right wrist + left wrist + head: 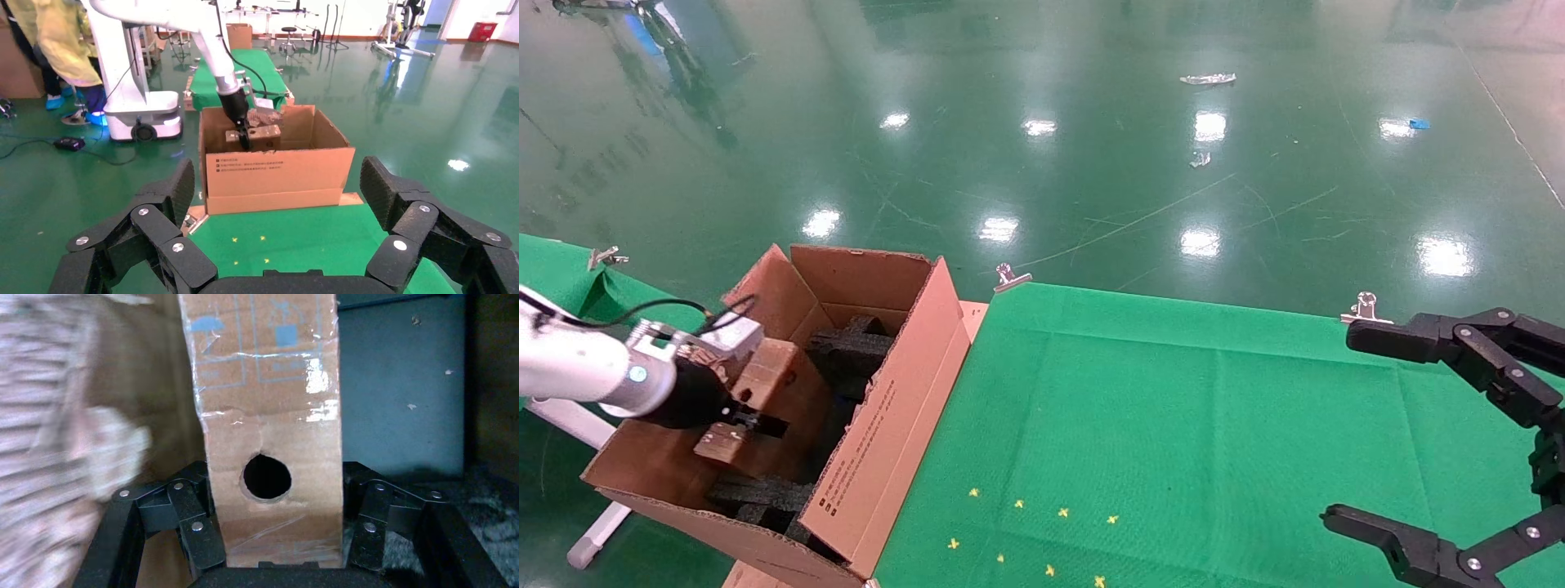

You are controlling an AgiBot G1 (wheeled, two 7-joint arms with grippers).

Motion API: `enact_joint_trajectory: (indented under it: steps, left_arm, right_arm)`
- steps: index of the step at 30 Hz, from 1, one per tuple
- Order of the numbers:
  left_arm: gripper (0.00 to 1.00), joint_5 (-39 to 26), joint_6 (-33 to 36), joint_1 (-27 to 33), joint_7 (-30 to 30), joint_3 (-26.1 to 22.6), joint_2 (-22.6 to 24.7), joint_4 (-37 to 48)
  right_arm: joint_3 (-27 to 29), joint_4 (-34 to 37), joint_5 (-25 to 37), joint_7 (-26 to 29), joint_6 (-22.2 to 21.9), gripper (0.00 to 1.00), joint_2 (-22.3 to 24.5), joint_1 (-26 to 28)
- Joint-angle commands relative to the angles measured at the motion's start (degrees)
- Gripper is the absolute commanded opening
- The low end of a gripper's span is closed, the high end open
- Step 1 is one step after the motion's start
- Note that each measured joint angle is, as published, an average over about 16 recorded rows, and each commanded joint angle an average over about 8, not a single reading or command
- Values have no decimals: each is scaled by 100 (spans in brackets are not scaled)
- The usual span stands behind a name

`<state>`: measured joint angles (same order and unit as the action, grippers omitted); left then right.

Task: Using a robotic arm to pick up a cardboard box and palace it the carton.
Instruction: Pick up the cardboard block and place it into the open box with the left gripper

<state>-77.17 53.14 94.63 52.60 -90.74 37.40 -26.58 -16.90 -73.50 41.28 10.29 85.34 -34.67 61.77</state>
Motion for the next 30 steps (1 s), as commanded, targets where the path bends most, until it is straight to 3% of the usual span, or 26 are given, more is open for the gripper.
enact_joint_trajectory:
  steps: [1,4,5,19,30]
  left_arm:
    - [56,107,-6,-121,-148,35,190,274]
    - [93,301,-1,-204,-481,148,304,575]
    - [100,363,-1,-222,-591,187,329,662]
    - [100,819,172,-168,-1595,508,482,1554]
    - [100,934,342,7,-2025,601,605,1942]
  right_arm:
    - [-1,0,0,0,0,100,0,0]
    - [-2,0,-1,-1,-1,100,1,0]
    - [-2,0,-1,-1,-1,100,1,0]
    - [-6,0,-4,-3,-3,100,3,1]
    - [-10,0,-7,-5,-4,100,4,2]
